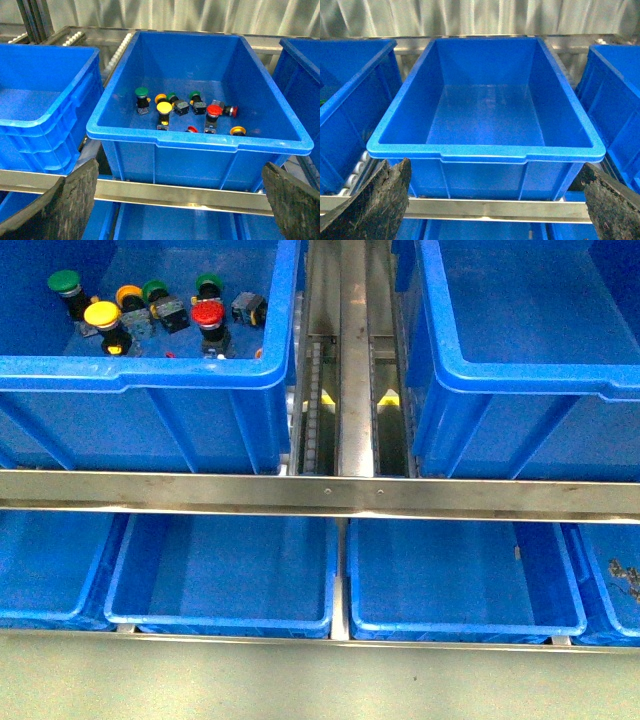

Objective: Pick red and yellow buttons and place in box

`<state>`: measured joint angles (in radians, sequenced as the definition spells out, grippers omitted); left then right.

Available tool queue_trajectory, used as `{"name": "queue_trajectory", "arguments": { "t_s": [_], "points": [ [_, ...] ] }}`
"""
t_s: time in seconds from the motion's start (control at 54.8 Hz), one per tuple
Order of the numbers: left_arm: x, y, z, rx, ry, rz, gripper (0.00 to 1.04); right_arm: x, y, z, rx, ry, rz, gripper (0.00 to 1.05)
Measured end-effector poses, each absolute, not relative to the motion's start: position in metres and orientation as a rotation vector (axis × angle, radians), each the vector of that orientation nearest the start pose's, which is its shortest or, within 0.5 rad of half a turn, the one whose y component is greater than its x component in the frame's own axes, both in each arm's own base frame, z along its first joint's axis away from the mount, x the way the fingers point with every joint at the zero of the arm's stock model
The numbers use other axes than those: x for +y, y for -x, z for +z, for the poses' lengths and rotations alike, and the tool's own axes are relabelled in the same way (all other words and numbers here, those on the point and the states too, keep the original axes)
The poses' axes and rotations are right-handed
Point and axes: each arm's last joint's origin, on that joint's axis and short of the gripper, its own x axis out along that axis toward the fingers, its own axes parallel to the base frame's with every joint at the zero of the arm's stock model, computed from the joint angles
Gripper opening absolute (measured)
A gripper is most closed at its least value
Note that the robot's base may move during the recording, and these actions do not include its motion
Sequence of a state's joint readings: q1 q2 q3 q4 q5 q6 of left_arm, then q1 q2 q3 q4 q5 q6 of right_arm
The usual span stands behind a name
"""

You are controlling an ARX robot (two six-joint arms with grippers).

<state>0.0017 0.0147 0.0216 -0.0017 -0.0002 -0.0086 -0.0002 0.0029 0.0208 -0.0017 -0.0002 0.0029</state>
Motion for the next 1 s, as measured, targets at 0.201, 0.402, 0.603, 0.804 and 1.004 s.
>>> {"name": "queue_trajectory", "arguments": {
  "t_s": [0.201,0.402,0.603,0.804,1.004],
  "points": [
    [0.0002,-0.0973,0.1696,-0.005,0.009,0.002,0.97,0.0000,-0.0966,0.1702,-0.016,-0.003,0.000,0.98],
    [0.0002,-0.0973,0.1696,-0.005,0.009,0.002,0.97,0.0000,-0.0966,0.1702,-0.016,-0.003,0.000,0.98],
    [0.0002,-0.0973,0.1696,-0.005,0.009,0.002,0.97,0.0000,-0.0966,0.1702,-0.016,-0.002,0.000,0.98],
    [0.0002,-0.0973,0.1696,-0.005,0.009,0.002,0.97,0.0000,-0.0966,0.1702,-0.016,-0.003,0.000,0.98],
    [0.0002,-0.0973,0.1696,-0.005,0.009,0.002,0.97,0.0000,-0.0966,0.1702,-0.016,-0.003,0.000,0.98]
  ]
}}
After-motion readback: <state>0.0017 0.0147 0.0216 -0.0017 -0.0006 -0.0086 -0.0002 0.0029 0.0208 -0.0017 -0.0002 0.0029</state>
